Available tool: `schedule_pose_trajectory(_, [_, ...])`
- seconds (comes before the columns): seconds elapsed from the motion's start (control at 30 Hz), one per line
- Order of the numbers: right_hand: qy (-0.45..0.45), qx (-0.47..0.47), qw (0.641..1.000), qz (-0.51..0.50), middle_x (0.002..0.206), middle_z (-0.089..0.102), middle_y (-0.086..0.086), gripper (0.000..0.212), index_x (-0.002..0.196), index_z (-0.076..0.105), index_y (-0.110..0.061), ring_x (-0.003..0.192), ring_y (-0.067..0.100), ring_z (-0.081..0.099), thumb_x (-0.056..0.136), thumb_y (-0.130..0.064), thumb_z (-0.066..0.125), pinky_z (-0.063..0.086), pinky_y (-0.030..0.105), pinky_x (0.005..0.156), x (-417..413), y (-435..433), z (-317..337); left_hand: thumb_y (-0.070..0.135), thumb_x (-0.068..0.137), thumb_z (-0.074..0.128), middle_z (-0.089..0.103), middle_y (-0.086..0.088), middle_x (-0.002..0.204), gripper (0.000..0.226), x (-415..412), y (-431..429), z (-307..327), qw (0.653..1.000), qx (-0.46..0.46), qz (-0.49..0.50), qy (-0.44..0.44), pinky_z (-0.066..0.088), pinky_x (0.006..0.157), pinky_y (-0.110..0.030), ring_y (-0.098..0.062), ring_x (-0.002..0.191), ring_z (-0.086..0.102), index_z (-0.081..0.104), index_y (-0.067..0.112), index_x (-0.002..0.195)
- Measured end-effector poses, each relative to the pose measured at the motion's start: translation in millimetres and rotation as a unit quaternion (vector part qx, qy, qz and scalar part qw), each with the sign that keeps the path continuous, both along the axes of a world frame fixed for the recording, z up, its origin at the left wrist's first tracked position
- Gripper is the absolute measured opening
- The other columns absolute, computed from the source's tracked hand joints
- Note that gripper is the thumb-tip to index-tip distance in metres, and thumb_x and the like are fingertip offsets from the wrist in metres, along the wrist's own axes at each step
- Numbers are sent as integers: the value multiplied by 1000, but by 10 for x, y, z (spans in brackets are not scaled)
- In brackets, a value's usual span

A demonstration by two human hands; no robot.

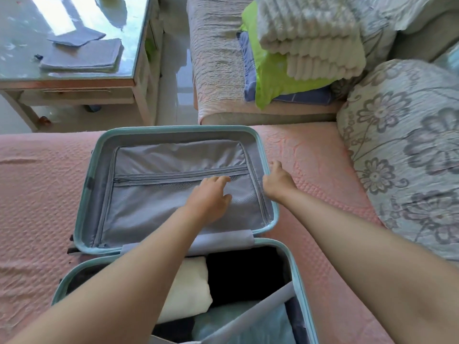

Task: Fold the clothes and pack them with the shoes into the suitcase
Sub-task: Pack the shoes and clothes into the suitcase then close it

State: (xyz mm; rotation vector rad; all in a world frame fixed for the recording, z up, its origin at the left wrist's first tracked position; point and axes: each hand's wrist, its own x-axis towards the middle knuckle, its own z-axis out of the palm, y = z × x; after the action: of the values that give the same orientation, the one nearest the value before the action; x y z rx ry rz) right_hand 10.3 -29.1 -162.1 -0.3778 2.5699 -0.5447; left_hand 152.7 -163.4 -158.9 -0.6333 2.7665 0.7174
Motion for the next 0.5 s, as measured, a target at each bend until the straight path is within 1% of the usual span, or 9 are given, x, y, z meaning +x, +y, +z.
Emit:
schedule_pose_trajectory(0.07, [-17, 1, 999, -36, 139, 52, 23, 48, 147, 33, -6, 122, 39, 54, 100, -14, 42, 44, 35, 93, -85, -94, -70, 28, 99, 50, 44, -3, 149, 51, -65, -76, -52, 1000, -11, -8, 28, 35, 109, -39, -26, 136, 37, 38, 21, 148])
schedule_pose_trajectory(0.17, [1, -7, 1000, -16, 127, 60, 18, 35, 130, 53, -7, 115, 35, 58, 95, -5, 44, 40, 28, 81, -102, -127, -50, 25, 99, 50, 46, -3, 147, 49, -128, -143, -13, 998, -29, -18, 60, 35, 106, -37, -25, 134, 39, 39, 20, 147])
schedule_pose_trajectory(0.23, [4, -26, 1000, -2, 117, 62, 14, 31, 122, 57, -9, 107, 33, 59, 93, -4, 47, 37, 26, 77, -56, -62, 23, 22, 98, 50, 48, -4, 144, 49, -156, -162, 92, 995, -50, -20, 87, 36, 103, -39, -27, 131, 40, 40, 18, 146])
schedule_pose_trajectory(0.3, [5, -54, 999, -3, 107, 61, 10, 31, 123, 56, -10, 99, 30, 57, 94, -5, 49, 37, 27, 76, 34, 66, 120, 17, 95, 52, 48, -5, 142, 50, -203, -167, 254, 990, -69, -16, 118, 38, 102, -40, -29, 128, 41, 41, 16, 144])
schedule_pose_trajectory(0.33, [12, -66, 998, -3, 105, 61, 11, 32, 125, 56, -10, 98, 31, 58, 94, -5, 48, 37, 27, 76, 84, 122, 150, 14, 93, 54, 47, -6, 143, 52, -231, -170, 333, 988, -82, -17, 133, 37, 102, -40, -29, 128, 40, 42, 15, 143])
schedule_pose_trajectory(0.4, [36, -89, 995, 14, 111, 65, 17, 33, 124, 57, -7, 103, 36, 61, 93, -3, 47, 37, 26, 76, 157, 238, 271, 10, 87, 56, 44, -6, 148, 60, -308, -150, 562, 981, -107, -20, 159, 35, 105, -40, -30, 133, 37, 41, 13, 145])
schedule_pose_trajectory(0.43, [54, -107, 992, 28, 112, 66, 19, 33, 123, 58, -6, 103, 38, 62, 92, -2, 47, 38, 26, 75, 193, 291, 344, 10, 85, 57, 39, -6, 152, 64, -359, -132, 680, 978, -122, -20, 170, 31, 109, -38, -29, 138, 33, 38, 13, 147])
schedule_pose_trajectory(0.5, [93, -147, 983, 58, 110, 68, 21, 33, 122, 60, -5, 100, 39, 64, 92, 1, 48, 40, 29, 74, 261, 403, 506, 11, 86, 58, 26, -6, 160, 74, -466, -71, 918, 968, -159, -19, 195, 18, 119, -36, -26, 147, 21, 28, 13, 153])
